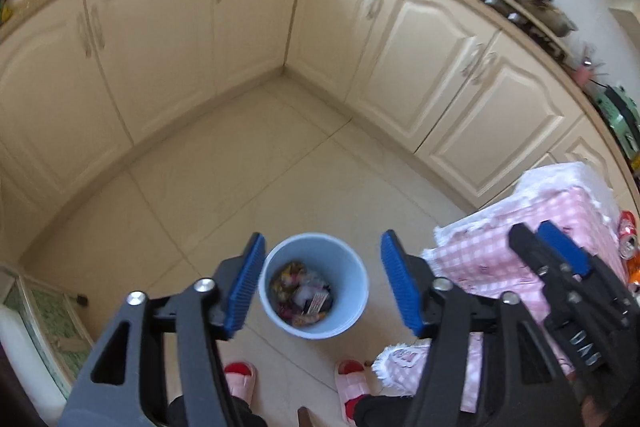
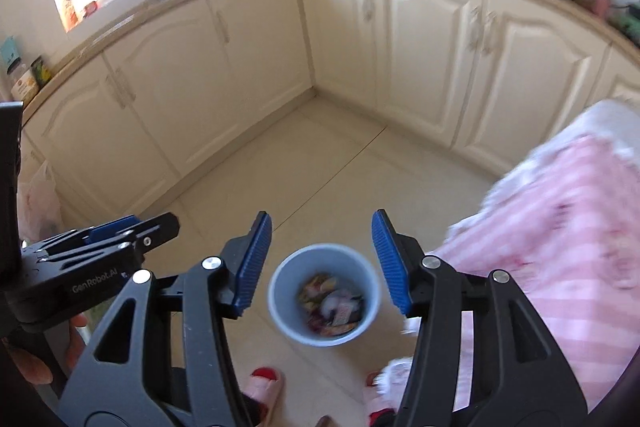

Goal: Collect trash
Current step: 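Swing both open tools back over the table toward the two cans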

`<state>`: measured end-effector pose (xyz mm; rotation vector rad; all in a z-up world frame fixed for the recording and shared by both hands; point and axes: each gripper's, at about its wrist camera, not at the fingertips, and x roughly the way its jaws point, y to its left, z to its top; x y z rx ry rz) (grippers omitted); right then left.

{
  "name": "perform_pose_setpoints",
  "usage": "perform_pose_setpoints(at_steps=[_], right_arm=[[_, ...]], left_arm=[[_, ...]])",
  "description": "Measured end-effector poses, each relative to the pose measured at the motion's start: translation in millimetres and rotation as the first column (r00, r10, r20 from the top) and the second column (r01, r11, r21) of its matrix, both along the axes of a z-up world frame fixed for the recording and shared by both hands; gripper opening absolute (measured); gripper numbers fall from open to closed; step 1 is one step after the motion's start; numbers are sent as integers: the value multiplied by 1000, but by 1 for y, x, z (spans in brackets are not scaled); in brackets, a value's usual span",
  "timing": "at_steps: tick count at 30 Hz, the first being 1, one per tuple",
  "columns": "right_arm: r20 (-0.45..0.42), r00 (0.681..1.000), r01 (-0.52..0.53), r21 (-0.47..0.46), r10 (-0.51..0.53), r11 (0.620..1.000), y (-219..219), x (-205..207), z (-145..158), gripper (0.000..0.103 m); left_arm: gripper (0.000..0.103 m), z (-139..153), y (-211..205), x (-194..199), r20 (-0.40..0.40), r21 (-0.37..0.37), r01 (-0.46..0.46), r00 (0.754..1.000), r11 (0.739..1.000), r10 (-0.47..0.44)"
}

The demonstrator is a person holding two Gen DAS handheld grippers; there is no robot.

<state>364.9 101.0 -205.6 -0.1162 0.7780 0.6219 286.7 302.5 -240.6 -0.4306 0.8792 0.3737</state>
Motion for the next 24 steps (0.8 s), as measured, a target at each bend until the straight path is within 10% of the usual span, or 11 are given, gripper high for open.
perform_pose_setpoints(at_steps=[12,24], right_arm=[[164,917,347,120,-363,930,-236,-1,87,59],[124,790,608,-29,-601,793,-389,68,54,63]], left_arm=[[67,86,-179,64,160,-8,337,930,941,-332],[67,90,-358,166,111,-91,592,805,801,-583]])
